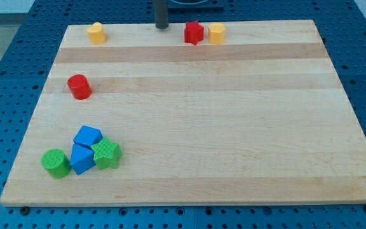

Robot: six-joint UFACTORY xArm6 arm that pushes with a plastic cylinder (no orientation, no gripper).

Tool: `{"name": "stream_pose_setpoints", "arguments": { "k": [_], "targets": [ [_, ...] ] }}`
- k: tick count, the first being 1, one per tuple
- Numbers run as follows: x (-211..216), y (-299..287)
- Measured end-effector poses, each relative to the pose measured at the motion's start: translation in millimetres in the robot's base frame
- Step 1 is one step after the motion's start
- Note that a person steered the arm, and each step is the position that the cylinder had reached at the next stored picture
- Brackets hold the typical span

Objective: Place the heart diagonal to the bottom left of the hexagon

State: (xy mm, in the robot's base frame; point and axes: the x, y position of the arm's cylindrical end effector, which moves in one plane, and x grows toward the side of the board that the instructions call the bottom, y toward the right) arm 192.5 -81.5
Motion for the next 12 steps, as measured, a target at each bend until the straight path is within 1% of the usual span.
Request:
{"name": "stream_pose_setpoints", "arguments": {
  "k": [1, 4, 5, 7, 9, 12],
  "targets": [
    [-1.1, -29.1],
    [-1.4, -145.5],
    [-1.5, -170.3],
    [9.3, -177.7],
    [25.1, -136.1],
    [72.1, -128.9]
  ]
}}
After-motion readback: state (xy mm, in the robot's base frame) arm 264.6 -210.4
